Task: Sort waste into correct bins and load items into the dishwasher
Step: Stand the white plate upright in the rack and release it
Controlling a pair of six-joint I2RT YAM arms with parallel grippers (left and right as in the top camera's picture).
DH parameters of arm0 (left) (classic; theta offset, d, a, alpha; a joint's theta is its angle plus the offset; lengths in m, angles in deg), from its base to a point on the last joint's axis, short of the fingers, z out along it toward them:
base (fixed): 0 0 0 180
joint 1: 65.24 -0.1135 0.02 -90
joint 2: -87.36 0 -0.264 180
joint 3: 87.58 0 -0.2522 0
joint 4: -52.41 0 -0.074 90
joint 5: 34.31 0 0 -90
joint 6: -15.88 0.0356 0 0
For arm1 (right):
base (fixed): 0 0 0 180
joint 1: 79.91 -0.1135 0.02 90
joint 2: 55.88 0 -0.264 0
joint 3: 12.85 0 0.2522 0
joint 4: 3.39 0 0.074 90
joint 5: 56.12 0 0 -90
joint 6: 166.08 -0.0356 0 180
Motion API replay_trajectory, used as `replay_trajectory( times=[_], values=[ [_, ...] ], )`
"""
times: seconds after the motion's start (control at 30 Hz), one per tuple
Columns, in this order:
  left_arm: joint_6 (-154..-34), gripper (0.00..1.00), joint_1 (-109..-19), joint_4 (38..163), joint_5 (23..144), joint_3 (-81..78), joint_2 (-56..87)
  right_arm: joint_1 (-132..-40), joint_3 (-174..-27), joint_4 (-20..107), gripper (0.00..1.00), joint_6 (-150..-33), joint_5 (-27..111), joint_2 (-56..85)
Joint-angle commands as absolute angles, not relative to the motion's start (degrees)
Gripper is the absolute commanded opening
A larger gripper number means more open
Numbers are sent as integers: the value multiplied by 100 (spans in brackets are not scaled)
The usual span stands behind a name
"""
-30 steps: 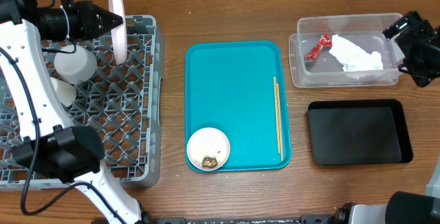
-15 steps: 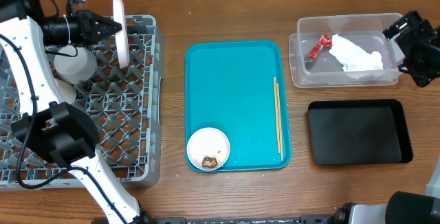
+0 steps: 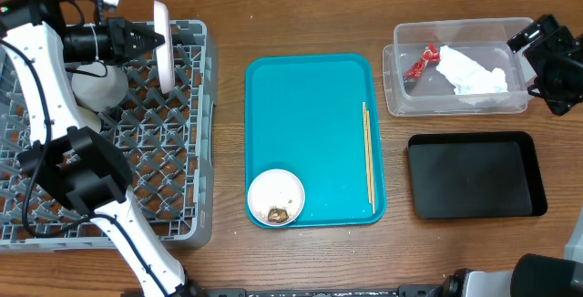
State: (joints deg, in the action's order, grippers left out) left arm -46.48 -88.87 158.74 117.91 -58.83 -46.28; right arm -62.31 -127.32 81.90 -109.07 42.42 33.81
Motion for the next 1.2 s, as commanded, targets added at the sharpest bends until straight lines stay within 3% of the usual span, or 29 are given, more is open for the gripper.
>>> replay_trajectory(
  times=[0.0, 0.3, 0.37, 0.53, 0.63, 0.93, 1.17],
  values=[
    [-4340, 4, -8914, 15870, 12005, -5908, -4735, -6215, -12793, 8157, 100, -10925, 4185, 3387],
    [-4810, 4, -9108, 15872, 12136, -5914, -4718, -6215, -12793, 8159, 100, -10925, 4185, 3387],
    [-5070, 16, -9176, 15872, 12134, -5925, -4707, -6215, -12793, 8159, 100, -10925, 4185, 3387],
    [-5107, 67, -9375, 16255, 12022, -6358, -4681, -6215, -12793, 8159, 100, -10925, 4183, 3387],
    [-5730, 78, -9467, 16301, 11502, -6836, -4628, -6215, -12793, 8159, 100, -10925, 4185, 3387],
    [-6578, 87, -9305, 16298, 10438, -7413, -3446, -6215, -12793, 8157, 100, -10925, 4185, 3387],
    [-7206, 88, -8341, 16298, 9828, -7413, -2370, -6215, -12793, 8159, 100, -10925, 4185, 3387]
  ],
)
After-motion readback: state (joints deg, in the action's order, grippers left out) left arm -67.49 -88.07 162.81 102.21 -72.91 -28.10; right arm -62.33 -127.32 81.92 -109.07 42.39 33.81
